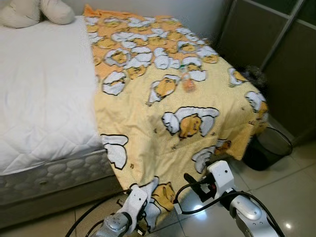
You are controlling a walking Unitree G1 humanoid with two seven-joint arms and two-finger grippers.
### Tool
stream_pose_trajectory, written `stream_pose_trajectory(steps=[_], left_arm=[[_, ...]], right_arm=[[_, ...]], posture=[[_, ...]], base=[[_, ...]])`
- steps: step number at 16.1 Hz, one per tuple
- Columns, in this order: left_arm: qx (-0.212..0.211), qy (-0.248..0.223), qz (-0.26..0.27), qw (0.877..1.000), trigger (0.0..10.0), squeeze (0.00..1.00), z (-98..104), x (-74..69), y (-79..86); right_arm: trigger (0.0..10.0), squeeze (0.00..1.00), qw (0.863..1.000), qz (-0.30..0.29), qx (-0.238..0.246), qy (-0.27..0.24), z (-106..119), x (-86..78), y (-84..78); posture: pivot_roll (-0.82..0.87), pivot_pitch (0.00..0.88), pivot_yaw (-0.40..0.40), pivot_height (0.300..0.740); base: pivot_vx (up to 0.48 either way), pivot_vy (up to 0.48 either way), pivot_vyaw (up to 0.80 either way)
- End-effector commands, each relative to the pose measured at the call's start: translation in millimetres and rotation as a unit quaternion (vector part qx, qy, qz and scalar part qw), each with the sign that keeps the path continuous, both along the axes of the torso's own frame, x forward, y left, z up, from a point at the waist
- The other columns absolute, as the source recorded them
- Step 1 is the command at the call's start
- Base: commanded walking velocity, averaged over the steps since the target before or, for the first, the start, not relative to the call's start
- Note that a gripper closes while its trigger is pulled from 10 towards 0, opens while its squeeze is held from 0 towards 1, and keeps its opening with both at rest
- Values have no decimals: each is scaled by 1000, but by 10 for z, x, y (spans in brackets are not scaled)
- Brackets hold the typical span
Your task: Clean up the room
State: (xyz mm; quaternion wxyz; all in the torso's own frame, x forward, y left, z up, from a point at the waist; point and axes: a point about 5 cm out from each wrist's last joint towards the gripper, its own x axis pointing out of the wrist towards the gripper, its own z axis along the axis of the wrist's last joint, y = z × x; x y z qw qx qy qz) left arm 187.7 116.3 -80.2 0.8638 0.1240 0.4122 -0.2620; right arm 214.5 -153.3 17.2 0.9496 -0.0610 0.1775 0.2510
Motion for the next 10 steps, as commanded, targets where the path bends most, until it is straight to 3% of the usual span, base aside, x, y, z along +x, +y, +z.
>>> stream_pose_trajectory(steps=[1,6,7,8,10], left_arm=[[10,18,-21,1000,10000,0,-34,-61,2],[81,89,-72,990,10000,0,-229,-486,254],[130,105,-115,979,10000,0,-295,-670,330],[149,110,-115,976,10000,0,-316,-738,399],[153,95,-84,980,10000,0,-293,-661,441]], right_arm=[[10000,0,1000,-1,-10,8,-37,2,-25],[10000,0,1000,6,-19,22,-138,-35,-56],[10000,0,999,8,-23,27,-178,-56,-64],[10000,0,999,8,-24,29,-205,-68,-71],[10000,0,999,7,-27,34,-258,-80,-92]], posture=[[-73,0,-75,736],[-70,0,-81,736],[-70,0,-82,736],[-78,0,-84,736],[-75,0,-86,736]], base=[[0,0,0],[0,0,0],[0,0,0],[0,0,0],[0,0,0]])
